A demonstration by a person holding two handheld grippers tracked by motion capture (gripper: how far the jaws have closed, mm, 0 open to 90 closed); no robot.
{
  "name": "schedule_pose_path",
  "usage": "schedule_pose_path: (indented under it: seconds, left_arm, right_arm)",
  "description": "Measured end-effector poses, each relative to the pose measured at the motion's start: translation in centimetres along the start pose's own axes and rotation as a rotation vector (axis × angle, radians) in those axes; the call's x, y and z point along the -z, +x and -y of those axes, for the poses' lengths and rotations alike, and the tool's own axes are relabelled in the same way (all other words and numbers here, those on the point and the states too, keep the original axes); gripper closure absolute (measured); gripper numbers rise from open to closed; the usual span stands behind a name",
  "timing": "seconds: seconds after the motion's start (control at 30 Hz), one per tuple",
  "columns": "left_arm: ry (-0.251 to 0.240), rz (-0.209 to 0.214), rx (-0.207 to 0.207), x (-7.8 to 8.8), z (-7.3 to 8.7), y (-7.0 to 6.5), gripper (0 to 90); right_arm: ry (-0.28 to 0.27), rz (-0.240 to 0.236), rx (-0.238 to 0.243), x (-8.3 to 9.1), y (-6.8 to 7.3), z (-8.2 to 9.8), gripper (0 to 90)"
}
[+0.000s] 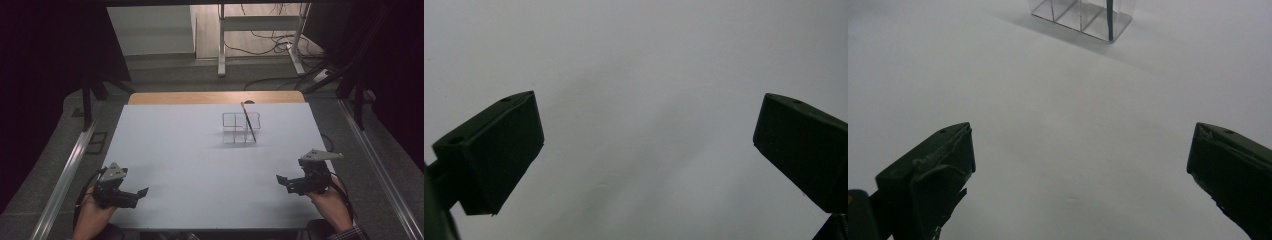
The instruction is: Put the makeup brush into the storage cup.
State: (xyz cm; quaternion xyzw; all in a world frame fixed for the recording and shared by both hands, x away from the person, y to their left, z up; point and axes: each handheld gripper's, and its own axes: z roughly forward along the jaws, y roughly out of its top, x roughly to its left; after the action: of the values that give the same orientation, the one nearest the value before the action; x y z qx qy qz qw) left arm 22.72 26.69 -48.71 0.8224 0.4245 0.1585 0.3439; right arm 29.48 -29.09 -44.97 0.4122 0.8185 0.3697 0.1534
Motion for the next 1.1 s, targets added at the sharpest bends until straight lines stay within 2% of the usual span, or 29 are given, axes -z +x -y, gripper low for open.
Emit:
schedule_pose_path:
  seconds: [0.57,1.1]
  left_arm:
    - [-0.001,-0.003,-0.001,0.0,0.0,0.0,0.3]
    - [-0.003,-0.004,0.001,0.0,0.0,0.0,0.3]
  right_arm:
    - [0.008,0.028,-0.003,1.3,-0.7,1.6,0.0]
    - [0.020,0.079,-0.021,2.3,-1.8,3.4,0.0]
